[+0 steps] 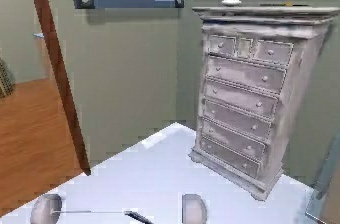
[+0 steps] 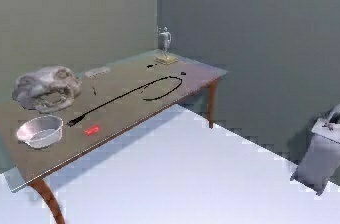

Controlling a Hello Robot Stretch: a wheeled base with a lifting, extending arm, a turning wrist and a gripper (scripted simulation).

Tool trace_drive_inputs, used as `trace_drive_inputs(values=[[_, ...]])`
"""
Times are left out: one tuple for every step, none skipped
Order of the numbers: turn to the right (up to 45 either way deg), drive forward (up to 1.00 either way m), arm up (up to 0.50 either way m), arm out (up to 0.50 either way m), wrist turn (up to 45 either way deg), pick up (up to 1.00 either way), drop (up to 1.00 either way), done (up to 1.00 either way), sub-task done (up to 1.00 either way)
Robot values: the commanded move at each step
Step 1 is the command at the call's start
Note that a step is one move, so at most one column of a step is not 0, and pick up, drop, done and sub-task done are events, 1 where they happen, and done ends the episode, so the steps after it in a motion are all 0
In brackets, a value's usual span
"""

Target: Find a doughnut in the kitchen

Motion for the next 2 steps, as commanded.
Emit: trace_drive_inputs(values=[[-39.0,0.00,0.00,0.00,0.0,0.00,0.00,0.00,0.00],[0.0,1.00,0.00,0.00,0.0,0.00,0.00,0.00,0.00]])
